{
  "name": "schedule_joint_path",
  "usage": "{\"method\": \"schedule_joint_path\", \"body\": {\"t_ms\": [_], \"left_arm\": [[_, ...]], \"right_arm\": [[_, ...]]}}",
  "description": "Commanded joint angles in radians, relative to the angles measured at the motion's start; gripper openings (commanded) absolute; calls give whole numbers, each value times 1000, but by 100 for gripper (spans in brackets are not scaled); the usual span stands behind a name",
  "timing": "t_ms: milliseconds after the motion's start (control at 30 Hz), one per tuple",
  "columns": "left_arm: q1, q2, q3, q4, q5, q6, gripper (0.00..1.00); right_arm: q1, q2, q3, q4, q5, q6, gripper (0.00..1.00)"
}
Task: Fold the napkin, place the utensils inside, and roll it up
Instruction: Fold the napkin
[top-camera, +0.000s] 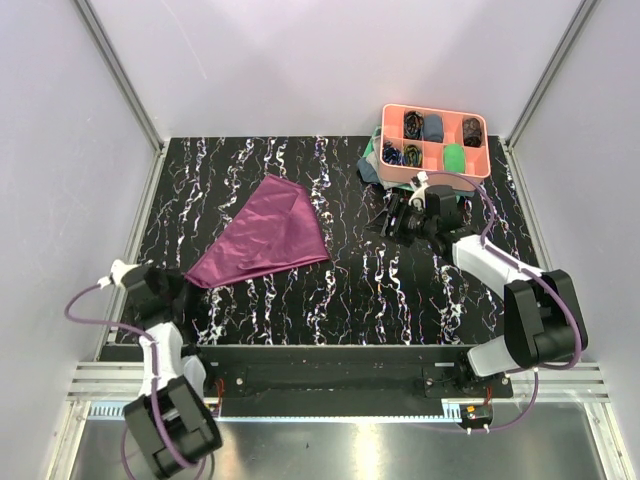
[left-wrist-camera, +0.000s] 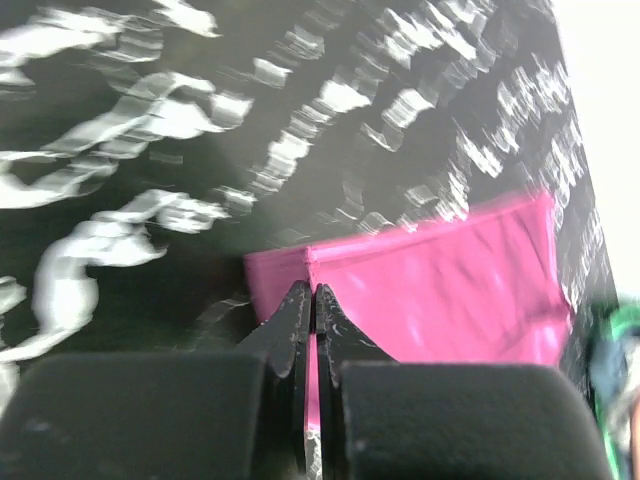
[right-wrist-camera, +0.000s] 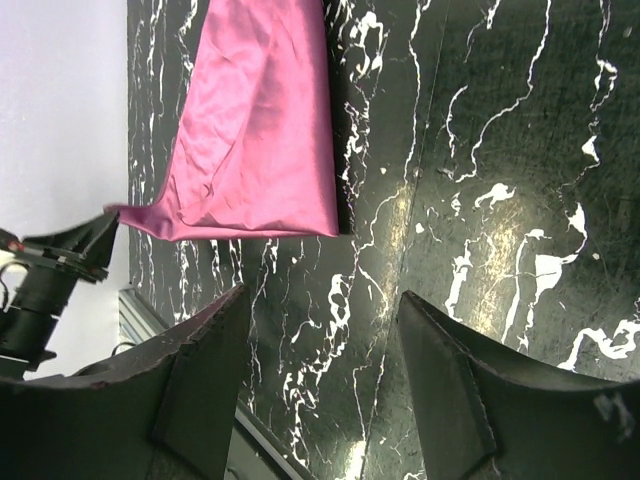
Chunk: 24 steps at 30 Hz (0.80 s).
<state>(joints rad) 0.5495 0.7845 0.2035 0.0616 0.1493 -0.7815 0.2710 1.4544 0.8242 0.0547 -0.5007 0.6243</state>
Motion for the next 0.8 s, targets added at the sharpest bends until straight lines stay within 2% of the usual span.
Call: {"method": "schedule_joint_path", "body": {"t_ms": [0, 100, 267, 400, 600, 767], "left_arm": [[-186, 21, 85, 165, 1, 86, 0], [-382, 80, 149, 239, -36, 145, 0], [-545, 252, 278, 309, -21, 243, 0], [-722, 453, 414, 345, 6, 313, 0], [-896, 648, 566, 316, 21, 433, 0], [-993, 775, 678, 239, 32, 516, 0]], "right_arm": [[-6, 14, 1, 14, -39, -26, 69], [-6, 14, -7, 14, -39, -26, 69], [-6, 9, -31, 16, -39, -20, 69], [-6, 3, -48, 17, -38, -14, 69], [-7, -25, -77, 16, -29, -15, 69], [-4, -23, -97, 16, -21, -15, 69]]}}
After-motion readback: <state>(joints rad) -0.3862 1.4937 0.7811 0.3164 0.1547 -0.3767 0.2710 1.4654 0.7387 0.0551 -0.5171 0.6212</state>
